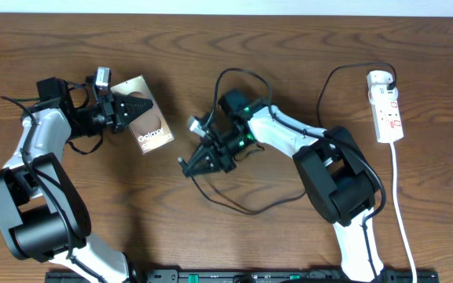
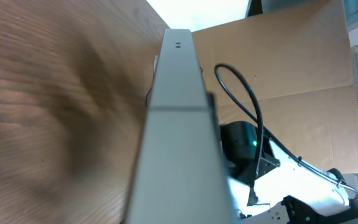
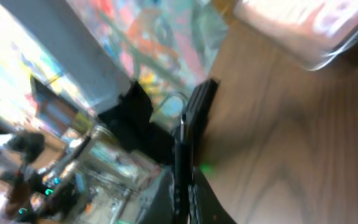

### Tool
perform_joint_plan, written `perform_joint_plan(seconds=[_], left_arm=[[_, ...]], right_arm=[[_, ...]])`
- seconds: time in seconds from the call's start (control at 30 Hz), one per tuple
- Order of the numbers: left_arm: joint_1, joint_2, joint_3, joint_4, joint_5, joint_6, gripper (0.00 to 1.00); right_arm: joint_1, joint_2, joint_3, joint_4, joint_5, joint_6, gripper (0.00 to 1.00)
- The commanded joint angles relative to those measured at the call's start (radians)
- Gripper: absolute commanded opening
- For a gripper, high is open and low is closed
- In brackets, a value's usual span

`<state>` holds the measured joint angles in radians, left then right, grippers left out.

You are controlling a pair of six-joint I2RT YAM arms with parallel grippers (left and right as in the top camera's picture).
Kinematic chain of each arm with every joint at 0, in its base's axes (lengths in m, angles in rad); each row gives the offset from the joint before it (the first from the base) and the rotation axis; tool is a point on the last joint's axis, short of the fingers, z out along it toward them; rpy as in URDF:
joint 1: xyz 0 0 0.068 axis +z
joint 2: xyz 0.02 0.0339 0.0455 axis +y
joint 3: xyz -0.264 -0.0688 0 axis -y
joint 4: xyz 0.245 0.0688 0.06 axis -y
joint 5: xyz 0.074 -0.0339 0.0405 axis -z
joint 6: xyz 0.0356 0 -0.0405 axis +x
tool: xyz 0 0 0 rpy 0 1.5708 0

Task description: Plug charger to phone and switch on socket

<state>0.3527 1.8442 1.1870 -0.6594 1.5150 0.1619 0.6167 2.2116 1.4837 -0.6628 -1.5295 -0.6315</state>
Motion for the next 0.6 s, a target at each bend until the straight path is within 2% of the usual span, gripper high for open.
perform_joint_plan(seconds=[0.0,0.1,0.2,0.4,0.5,0.57], left_arm=[[0.004,-0.006,0.008,0.01,0.056,0.017,0.07],[0.004,-0.006,0.008,0.023,0.056,0.017,0.07],[0.004,-0.006,0.008,0.034,0.056,0.015,0.08],[0.005,-0.006,0.008,0.108,0.056,-0.066,0.07],[0.005,-0.006,0.008,0.204,0.056,-0.151,0.08],[0.005,-0.006,0.008,0.334,0.056,-0.264,0.08]], right_arm=[[-0.008,-0.006,0.009,0.253,-0.033,0.46,0.01],[-0.002,-0.006,0.009,0.53,-0.033,0.724,0.01],[0.011,-0.006,0.009,0.669,-0.033,0.856,0.01],[0.009,-0.006,0.008,0.65,-0.033,0.908,0.01],[0.01,-0.006,0.008,0.612,-0.033,0.908,0.01],[0.014,-0.006,0.008,0.604,-0.033,0.907,0.01]])
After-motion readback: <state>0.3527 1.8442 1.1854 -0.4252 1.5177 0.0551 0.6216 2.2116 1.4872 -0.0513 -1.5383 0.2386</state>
